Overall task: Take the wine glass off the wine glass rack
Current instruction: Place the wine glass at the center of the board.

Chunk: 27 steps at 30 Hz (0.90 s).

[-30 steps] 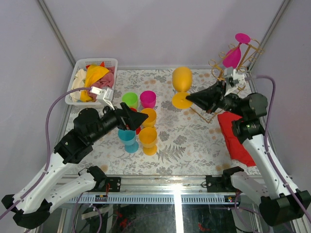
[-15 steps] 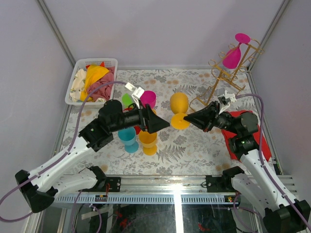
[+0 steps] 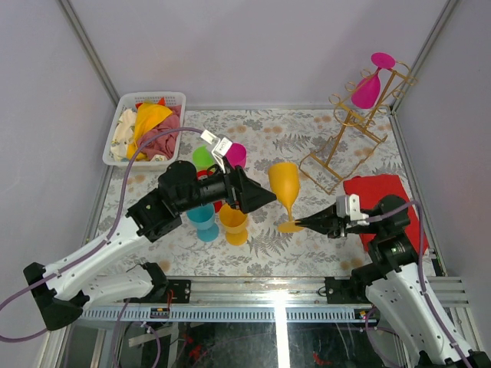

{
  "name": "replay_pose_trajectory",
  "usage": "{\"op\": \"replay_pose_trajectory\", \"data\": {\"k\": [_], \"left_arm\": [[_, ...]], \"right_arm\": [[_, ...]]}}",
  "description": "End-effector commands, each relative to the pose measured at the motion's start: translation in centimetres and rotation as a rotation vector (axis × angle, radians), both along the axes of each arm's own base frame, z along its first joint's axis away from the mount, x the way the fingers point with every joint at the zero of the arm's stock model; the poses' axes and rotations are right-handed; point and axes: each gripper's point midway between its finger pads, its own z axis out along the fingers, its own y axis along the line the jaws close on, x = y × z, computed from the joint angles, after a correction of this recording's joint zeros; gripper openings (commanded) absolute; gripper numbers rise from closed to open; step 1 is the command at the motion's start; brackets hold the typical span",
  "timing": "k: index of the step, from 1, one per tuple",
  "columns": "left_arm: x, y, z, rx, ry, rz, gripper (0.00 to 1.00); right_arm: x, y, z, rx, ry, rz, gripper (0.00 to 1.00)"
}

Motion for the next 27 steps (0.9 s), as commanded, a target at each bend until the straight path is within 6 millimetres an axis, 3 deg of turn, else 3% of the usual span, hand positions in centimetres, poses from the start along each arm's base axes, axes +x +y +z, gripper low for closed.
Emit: {"op": "replay_pose_trajectory", "data": {"k": [1,7,14,27], "left_arm": [[1.5,0.2,2.2,-0.034,-0.053,0.073,0.87],[2.6,-0.1,1.2,0.041,-0.021,0.111,0.89],[4.7,0.4,-1.5,0.208,0.053,0.153,0.94],[3.0,-0.9,-1.1,0.169,0.047,-0.051,0.93]], "right_arm": [[-1.1,-0.4,-1.7,-0.086,-0.243,0.084,0.0],[-2.9,-0.2,-2.6,-0.08,-0.232,0.21,0.0],[-5.4,-0.6,-1.8,-0.044,-0.275,0.31,0.0],[-6.9,-0.9,-0.9,-0.007,-0.323,0.357,0.0]]}}
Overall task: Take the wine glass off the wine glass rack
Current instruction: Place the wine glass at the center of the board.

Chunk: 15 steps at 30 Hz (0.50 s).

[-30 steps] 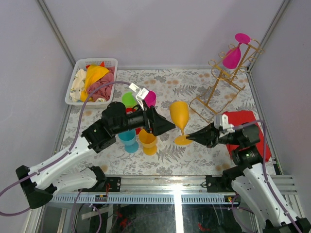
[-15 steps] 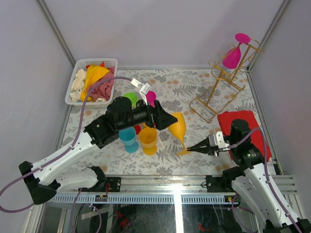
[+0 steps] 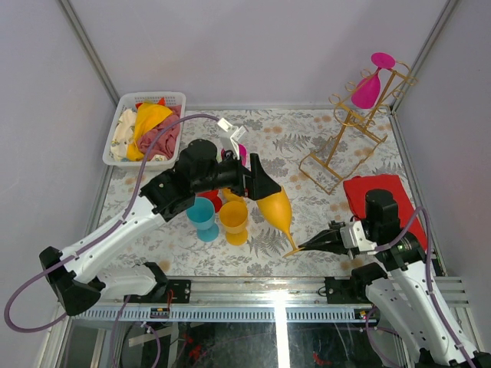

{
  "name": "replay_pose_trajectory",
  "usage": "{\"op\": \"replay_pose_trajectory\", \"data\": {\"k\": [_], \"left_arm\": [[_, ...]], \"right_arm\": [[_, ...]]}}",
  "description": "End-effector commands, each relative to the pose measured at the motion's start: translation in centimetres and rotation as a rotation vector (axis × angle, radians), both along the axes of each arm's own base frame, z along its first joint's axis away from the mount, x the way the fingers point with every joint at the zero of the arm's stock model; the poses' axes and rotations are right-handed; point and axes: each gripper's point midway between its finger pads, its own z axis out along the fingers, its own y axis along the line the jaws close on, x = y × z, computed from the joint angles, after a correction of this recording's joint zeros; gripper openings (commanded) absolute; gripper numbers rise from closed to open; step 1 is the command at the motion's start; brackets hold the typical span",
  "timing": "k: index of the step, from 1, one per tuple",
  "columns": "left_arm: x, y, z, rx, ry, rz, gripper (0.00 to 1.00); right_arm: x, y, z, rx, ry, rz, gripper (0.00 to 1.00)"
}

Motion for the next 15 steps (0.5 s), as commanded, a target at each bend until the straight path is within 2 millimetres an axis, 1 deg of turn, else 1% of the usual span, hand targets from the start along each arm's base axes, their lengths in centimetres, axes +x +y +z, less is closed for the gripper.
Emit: {"op": "replay_pose_trajectory", "data": {"k": [1,5,7,9,15], "left_arm": [[-1.6,-0.7,1.3,-0.022,-0.036,-0.147,0.92],[-3.1,-0.8,-0.3,0.018,-0.01,-0.249,0.87],[-3.5,-0.8,-0.9,0.033,0.0,-0.277,0.82],[-4.1,-0.9,-0.8,0.018,0.0,-0.318,0.76],[-5.9,-1.2,0.5,-0.049,-0.028,-0.425,0.61]], "right_arm": [[-1.1,0.0,2.1,0.061,-0.089,0.063,0.0],[-1.3,-0.1,2.2,0.068,-0.099,0.07,0.0],[-1.4,-0.1,2.4,0.076,-0.109,0.077,0.0],[-1.5,-0.1,2.4,0.076,-0.107,0.077,0.0],[-0.9,0.0,1.7,0.049,-0.078,0.051,0.0]]}}
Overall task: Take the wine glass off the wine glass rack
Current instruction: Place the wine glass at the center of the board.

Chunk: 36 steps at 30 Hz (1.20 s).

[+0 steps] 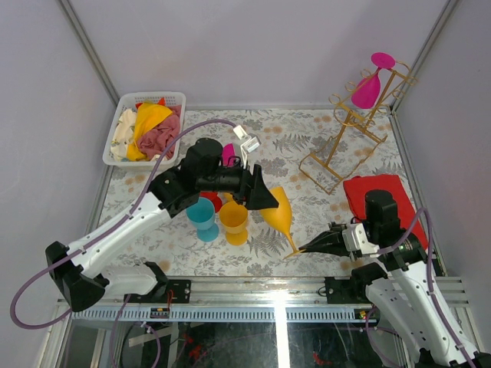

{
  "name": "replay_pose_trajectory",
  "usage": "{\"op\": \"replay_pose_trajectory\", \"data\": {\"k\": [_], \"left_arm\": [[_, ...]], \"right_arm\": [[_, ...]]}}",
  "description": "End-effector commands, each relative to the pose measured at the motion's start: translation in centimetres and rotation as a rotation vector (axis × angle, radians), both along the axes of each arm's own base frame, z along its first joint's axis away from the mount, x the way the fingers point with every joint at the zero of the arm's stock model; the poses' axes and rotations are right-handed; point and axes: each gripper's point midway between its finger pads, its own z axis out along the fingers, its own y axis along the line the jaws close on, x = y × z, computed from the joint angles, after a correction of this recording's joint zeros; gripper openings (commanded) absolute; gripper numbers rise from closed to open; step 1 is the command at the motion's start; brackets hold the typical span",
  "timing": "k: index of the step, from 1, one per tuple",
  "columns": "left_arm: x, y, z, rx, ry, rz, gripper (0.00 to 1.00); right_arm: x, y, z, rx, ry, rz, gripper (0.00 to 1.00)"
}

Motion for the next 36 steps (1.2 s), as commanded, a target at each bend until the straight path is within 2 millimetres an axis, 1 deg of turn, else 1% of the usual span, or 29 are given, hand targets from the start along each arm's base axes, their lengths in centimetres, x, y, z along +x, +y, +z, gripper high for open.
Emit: {"op": "replay_pose_trajectory", "data": {"k": [1,3,5,6,9,12,14,15,17,18,20,22,25,29,31,33,36], "left_arm": [[-2.2,-0.2,2.5,-0.093,-0.044,-0.147,0.58],[-2.9,-0.3,2.6,-0.109,-0.039,-0.19,0.5],[-3.4,-0.3,2.8,-0.121,-0.034,-0.224,0.32],[-3.3,-0.3,2.8,-0.119,-0.033,-0.217,0.26],[-2.7,-0.2,2.7,-0.111,-0.046,-0.175,0.17],[-1.9,0.0,2.8,-0.107,-0.075,-0.112,0.01],[-1.3,0.3,3.0,-0.104,-0.095,-0.071,0.0],[-1.3,0.3,3.2,-0.105,-0.103,-0.065,0.0],[-1.3,0.4,3.4,-0.111,-0.116,-0.058,0.0],[-1.3,0.5,3.5,-0.112,-0.12,-0.055,0.0],[-1.2,0.6,3.5,-0.111,-0.124,-0.054,0.0],[-1.3,0.7,3.3,-0.1,-0.12,-0.058,0.0],[-1.7,1.0,2.7,-0.075,-0.114,-0.067,0.0],[-2.2,1.6,2.4,-0.058,-0.109,-0.07,0.0],[-2.2,2.0,2.3,-0.054,-0.111,-0.048,0.0],[-2.3,2.2,2.2,-0.052,-0.11,-0.04,0.0],[-3.0,2.3,2.0,-0.05,-0.101,-0.068,0.0]], "right_arm": [[-0.1,0.1,1.4,0.029,-0.066,0.017,0.0],[0.1,0.1,1.2,0.028,-0.076,0.013,0.0],[0.4,0.1,1.0,0.018,-0.076,0.0,0.0],[0.6,0.1,0.9,0.012,-0.077,-0.009,0.0],[1.0,0.1,0.5,-0.009,-0.073,-0.036,0.0],[1.4,0.1,0.2,-0.025,-0.071,-0.056,0.01],[1.5,0.1,0.1,-0.03,-0.069,-0.065,0.03],[1.5,0.1,0.2,-0.03,-0.071,-0.065,0.06],[1.5,0.1,0.2,-0.03,-0.072,-0.066,0.16],[1.4,0.1,0.2,-0.035,-0.051,-0.068,0.2],[1.4,0.0,0.2,-0.038,-0.047,-0.072,0.32],[1.3,0.0,0.3,-0.038,-0.049,-0.075,0.38],[0.9,-0.2,0.7,-0.029,-0.072,-0.075,0.52],[0.2,-0.3,2.1,-0.001,-0.137,-0.076,0.56],[0.3,-0.4,2.9,0.009,-0.181,-0.097,0.62],[0.3,-0.5,3.7,0.021,-0.199,-0.113,0.64],[0.4,-0.6,4.7,0.043,-0.234,-0.149,0.65]]}}
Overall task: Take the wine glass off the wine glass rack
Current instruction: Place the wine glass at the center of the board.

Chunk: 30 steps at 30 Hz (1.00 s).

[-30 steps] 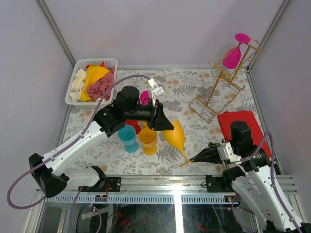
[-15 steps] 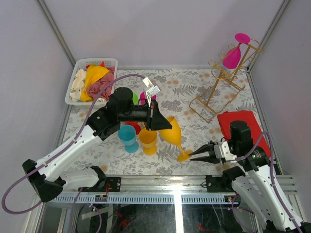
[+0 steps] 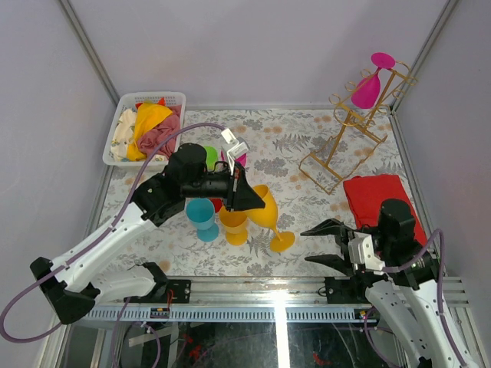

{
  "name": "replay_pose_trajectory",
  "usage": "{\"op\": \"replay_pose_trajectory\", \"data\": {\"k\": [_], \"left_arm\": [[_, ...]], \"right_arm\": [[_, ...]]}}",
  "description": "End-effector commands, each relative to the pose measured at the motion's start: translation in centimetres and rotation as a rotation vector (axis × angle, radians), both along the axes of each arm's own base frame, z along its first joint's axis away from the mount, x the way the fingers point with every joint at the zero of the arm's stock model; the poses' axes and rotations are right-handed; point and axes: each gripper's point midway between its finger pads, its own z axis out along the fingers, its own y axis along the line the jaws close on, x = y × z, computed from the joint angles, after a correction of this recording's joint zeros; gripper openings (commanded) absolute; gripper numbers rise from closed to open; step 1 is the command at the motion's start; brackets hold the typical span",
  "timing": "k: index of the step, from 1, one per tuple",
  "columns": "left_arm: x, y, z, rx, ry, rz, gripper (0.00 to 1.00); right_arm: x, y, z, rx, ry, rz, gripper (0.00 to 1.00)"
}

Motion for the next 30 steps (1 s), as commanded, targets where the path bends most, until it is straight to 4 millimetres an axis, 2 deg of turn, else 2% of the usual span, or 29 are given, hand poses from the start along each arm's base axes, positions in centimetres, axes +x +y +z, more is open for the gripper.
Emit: {"op": "replay_pose_trajectory", "data": {"k": [1,3,7,11,16,18,27,30], "left_arm": [[-0.9,0.4,0.1,-0.001,-0.021,-0.018,0.0],[-0.7,0.5,-0.3,0.012,-0.027,0.008,0.0],[-0.7,-0.3,-1.3,0.049,-0.048,0.036,0.0],[-1.0,-1.8,-2.5,0.12,-0.092,0.045,0.0],[-1.2,-3.1,-5.4,0.254,-0.166,0.076,0.0],[-0.7,-3.3,-6.5,0.285,-0.191,0.117,0.0],[0.9,-5.1,-10.5,0.393,-0.303,0.205,0.0],[2.0,-5.1,-11.9,0.427,-0.34,0.276,0.07]], "right_arm": [[0.7,-0.2,3.3,0.052,-0.095,-0.076,0.66],[2.0,-0.3,4.0,0.076,-0.078,-0.176,0.68],[6.6,-1.6,5.9,0.211,-0.031,-0.48,0.8],[10.9,-4.7,8.1,0.398,0.089,-0.793,0.86],[14.4,-9.1,9.4,0.555,0.251,-1.108,0.91],[14.9,-10.2,9.7,0.575,0.274,-1.175,0.91],[15.1,-11.2,11.0,0.656,0.308,-1.211,0.91],[15.1,-12.0,11.3,0.694,0.316,-1.25,0.91]]}}
